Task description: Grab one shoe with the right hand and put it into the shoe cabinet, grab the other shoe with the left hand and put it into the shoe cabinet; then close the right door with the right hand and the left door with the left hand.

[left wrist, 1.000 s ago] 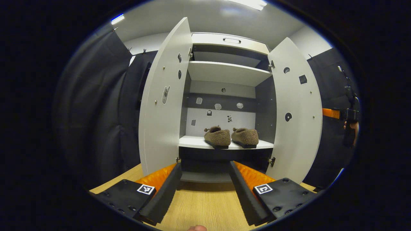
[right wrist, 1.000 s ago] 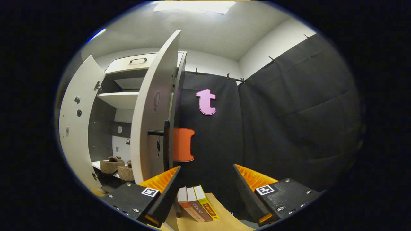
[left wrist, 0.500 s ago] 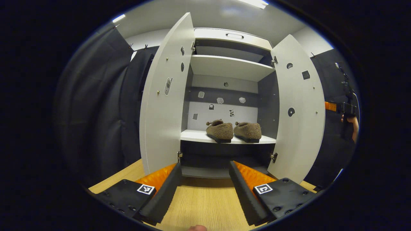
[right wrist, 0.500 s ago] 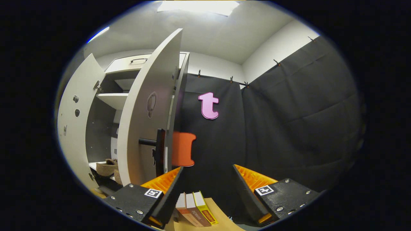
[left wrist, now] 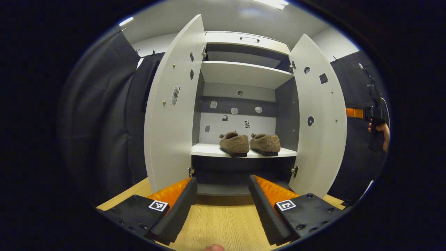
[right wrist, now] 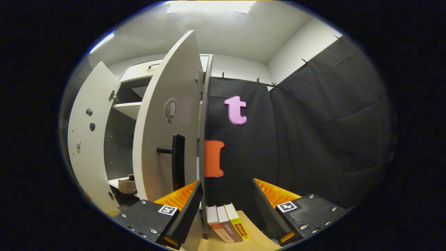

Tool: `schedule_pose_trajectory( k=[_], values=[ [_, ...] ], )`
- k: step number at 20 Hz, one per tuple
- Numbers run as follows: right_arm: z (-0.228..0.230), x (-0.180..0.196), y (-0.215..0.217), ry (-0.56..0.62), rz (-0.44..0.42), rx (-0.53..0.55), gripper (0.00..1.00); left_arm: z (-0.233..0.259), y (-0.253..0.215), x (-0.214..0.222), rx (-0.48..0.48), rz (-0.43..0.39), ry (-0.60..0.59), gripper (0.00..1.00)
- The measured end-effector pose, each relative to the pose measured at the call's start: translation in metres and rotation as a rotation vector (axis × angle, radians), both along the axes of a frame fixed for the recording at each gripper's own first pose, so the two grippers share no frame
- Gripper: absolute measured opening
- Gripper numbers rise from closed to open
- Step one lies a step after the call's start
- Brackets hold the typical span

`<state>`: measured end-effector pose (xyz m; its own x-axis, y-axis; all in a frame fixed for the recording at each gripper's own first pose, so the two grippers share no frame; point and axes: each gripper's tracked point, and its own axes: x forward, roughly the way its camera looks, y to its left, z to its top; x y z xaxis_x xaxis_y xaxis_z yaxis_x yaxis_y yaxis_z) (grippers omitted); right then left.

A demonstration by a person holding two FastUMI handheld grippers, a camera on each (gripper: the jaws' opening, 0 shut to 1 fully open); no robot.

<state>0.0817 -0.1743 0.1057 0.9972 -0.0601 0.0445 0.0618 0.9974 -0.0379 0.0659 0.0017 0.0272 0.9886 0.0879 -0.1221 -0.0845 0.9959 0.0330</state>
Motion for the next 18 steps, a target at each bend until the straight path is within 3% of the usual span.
schedule_pose_trajectory(
  k=[9,10,11,18],
  values=[
    [-0.011,0.004,0.078,0.004,0.149,0.059,0.88,-0.001,0.017,0.001,0.012,0.02,0.007,0.96],
    [-0.011,0.008,0.084,0.005,0.161,0.065,0.96,0.0,0.018,0.0,0.02,0.023,0.005,0.97],
    [-0.012,0.01,0.092,0.008,0.175,0.066,0.88,-0.001,0.019,0.0,0.025,0.023,0.004,0.97],
    [-0.017,0.03,0.138,0.018,0.256,0.059,0.92,-0.008,0.025,-0.006,0.011,0.052,0.019,0.97]
  ],
)
